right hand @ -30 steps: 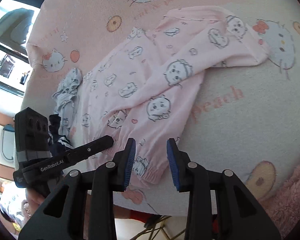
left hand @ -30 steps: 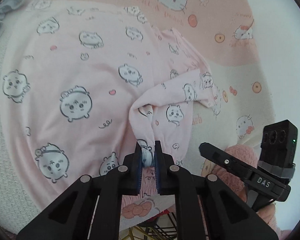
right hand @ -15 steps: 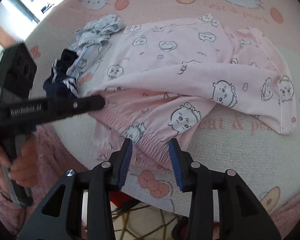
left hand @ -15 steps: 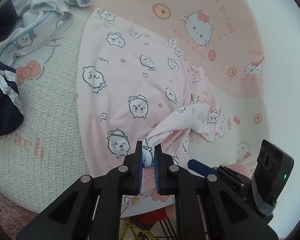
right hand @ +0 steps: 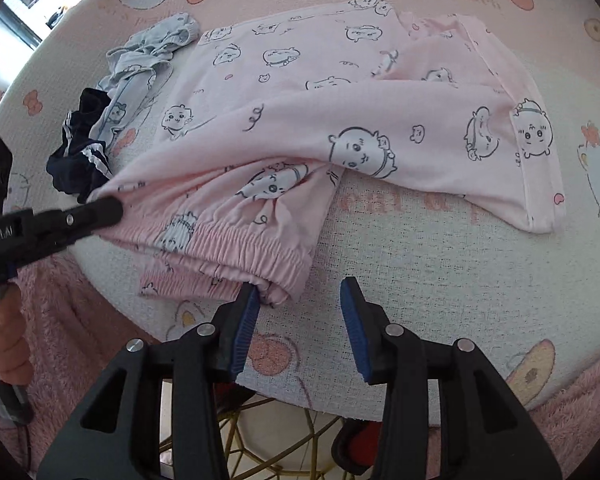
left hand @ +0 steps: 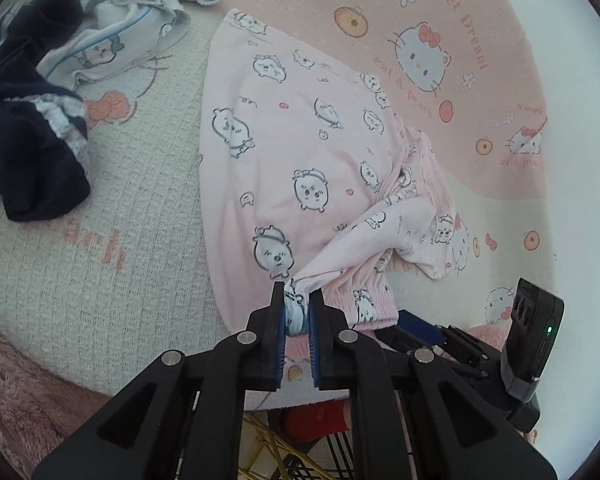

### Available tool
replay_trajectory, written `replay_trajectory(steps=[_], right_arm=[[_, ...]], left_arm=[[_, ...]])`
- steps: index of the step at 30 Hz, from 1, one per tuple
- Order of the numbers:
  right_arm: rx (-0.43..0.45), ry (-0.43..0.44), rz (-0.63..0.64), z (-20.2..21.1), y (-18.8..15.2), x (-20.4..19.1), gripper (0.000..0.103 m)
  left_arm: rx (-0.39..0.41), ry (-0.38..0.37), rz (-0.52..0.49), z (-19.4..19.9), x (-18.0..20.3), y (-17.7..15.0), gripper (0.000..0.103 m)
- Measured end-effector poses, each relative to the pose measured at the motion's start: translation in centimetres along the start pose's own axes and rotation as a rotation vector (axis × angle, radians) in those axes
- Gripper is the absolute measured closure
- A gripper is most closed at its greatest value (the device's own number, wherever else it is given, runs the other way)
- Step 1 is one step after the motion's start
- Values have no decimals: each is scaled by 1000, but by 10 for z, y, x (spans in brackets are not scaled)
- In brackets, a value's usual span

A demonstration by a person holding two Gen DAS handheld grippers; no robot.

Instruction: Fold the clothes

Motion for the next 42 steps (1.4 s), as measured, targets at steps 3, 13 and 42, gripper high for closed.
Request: replay_trajectory(steps=[3,13,42], right_arm=[[-29,25,-39,-2,-4,5,57],[-4,45,26,28,10,2,57],[-26,245,-109,-19,-3,2,80]], left_arm=[[-26,25,1,-4,-6,-11,93],[-117,40,74,-29,-23,-21,93],[-149,-33,164,-36,-25,-30,82]])
Point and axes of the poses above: each gripper's, at about its wrist camera, not at the fingertips, and z roughly against the way its jaws point, x to its right, y to its top, the point moved 4 cm from there along -z, roughly the way its jaws point, and after that the axes turned 3 degrees about y, right-handed, at the moved point
